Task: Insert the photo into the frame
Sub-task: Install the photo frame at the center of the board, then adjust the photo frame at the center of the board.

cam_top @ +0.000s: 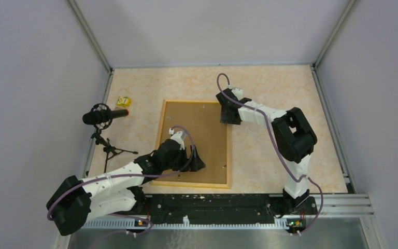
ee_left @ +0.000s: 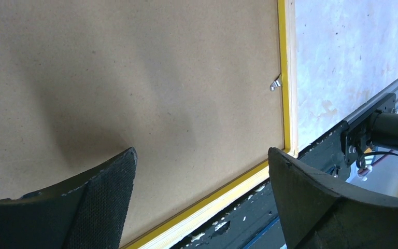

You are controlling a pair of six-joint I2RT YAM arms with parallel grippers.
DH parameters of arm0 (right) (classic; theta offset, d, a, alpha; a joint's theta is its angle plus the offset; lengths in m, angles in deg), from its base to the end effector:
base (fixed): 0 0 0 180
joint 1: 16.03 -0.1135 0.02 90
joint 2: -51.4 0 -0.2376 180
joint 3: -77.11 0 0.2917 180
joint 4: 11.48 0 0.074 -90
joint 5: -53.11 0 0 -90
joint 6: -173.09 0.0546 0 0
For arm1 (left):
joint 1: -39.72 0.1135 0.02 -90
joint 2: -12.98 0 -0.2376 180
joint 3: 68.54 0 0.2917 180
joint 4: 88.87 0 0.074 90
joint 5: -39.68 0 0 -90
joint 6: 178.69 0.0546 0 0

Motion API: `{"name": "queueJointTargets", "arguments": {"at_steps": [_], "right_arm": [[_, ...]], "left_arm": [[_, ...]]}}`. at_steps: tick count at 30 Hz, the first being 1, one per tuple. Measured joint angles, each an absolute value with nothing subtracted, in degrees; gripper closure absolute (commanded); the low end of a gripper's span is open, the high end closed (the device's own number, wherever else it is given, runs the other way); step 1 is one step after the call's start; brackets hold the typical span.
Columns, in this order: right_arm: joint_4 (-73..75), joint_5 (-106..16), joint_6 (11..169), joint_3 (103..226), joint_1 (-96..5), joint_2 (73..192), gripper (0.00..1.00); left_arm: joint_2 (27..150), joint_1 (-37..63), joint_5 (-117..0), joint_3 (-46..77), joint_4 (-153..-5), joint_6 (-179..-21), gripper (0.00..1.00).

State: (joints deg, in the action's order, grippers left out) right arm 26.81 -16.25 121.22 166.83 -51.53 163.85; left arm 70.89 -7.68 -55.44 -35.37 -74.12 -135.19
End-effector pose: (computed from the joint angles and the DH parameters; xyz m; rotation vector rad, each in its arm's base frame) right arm 0.3697 0.2401 0.1110 0.1769 2.5238 0.0230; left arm 0.1709 -0.1930 0.1111 0.0708 2.4451 -0.9177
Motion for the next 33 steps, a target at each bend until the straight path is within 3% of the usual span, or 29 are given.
{"name": "queueJointTargets", "arguments": {"at_steps": [4,9,12,15,23,33], "right_arm": [[27.1,-19.4,117.9,164.6,-51.6,161.5,0.4],[25.5,-23.0,116.4,158.0,-51.6,157.5,0.51],[24.0,-23.9,116.9,155.9,-51.6,156.1,0.69],[21.7,-25.3,118.8,153.5,-51.6,154.8,1.0],[18.3,-23.1,129.2,147.7,-51.8,151.1,1.0],[17.1,-19.0,155.4,131.1,-49.5,137.0,1.0]], "left_arm": [[70.3,-7.7,-55.4,-33.2,-72.0,-134.2,0.02],[70.1,-7.7,-55.4,-30.6,-70.8,-133.8,0.02],[70.1,-7.7,-55.8,-28.8,-69.0,-134.3,0.01],[70.0,-7.7,-56.1,-27.5,-66.4,-135.6,0.02],[69.5,-7.7,-56.0,-24.0,-56.4,-140.0,0.02],[69.6,-7.7,-59.4,-23.7,-49.2,-160.6,0.02]]}}
